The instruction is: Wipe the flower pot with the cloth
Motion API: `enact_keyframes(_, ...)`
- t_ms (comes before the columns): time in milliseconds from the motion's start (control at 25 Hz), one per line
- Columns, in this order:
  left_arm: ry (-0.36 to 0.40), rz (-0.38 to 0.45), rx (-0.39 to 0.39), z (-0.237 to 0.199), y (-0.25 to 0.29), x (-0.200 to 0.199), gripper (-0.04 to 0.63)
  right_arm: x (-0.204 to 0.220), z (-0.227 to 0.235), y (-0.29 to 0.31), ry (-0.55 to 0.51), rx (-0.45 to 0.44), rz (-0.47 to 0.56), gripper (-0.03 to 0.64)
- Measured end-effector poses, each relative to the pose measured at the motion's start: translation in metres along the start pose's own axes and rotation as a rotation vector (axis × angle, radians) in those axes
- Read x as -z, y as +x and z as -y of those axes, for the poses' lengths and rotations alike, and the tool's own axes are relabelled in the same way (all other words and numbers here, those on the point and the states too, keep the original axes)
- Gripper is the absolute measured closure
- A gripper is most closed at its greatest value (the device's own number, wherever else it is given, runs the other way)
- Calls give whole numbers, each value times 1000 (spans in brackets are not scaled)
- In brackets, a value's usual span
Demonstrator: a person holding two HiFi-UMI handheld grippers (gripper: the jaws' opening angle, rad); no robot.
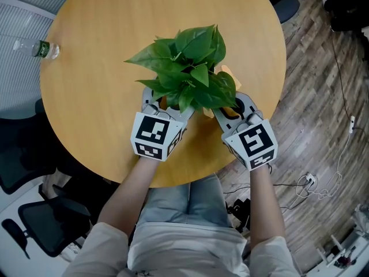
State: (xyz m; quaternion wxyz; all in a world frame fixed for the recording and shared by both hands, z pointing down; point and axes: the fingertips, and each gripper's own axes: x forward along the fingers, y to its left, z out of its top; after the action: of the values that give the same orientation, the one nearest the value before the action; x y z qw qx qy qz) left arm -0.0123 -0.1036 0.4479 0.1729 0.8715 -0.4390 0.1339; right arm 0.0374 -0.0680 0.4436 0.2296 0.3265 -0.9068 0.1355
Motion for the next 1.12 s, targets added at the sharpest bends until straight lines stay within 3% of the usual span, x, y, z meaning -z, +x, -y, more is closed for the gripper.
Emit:
enact_keyframes(240,-42,7,-47,2,2,0,187,2,-2,-2,-1,-13,2,568)
enact_keyframes(640,-12,13,-46,1,-1,0,189,2,-4,0,5,-15,-1,568)
enact_keyframes(760,6,12,-2,3,-2,1,187,3,-2,0,5,-13,-1,568)
enact_keyframes(1120,123,-40,227,13,-19,11,175,3,5,1,9,-7,-3,568)
